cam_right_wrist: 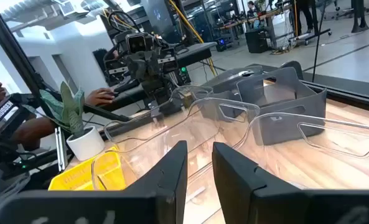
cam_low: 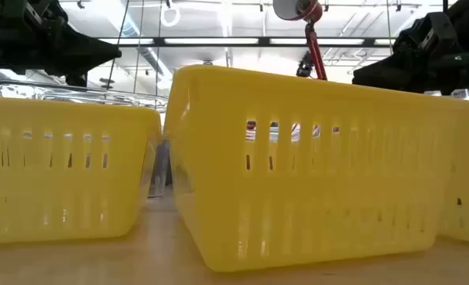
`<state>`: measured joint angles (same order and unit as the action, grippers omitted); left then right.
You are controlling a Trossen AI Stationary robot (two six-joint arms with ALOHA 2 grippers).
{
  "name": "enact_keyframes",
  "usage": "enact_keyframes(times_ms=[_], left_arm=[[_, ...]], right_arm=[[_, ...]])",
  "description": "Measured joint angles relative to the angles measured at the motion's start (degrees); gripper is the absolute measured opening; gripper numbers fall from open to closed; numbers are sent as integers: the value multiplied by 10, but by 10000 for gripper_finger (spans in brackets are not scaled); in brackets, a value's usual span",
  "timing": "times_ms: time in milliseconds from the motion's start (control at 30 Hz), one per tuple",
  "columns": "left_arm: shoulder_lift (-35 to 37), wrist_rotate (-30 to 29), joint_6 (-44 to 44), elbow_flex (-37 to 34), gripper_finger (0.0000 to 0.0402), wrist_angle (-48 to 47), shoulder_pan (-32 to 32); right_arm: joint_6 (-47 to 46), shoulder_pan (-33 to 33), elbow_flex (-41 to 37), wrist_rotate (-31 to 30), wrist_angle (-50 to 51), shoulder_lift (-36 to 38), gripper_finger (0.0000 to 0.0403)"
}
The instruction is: Stack baskets by color
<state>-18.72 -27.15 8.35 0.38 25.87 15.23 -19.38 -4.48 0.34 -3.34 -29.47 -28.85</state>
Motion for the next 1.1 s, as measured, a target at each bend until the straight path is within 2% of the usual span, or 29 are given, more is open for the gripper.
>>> enact_keyframes(times_ms=[1100], left_arm=[[0, 0, 0, 0, 35, 0, 0]], right_arm=[[0, 0, 0, 0, 0, 0, 81]])
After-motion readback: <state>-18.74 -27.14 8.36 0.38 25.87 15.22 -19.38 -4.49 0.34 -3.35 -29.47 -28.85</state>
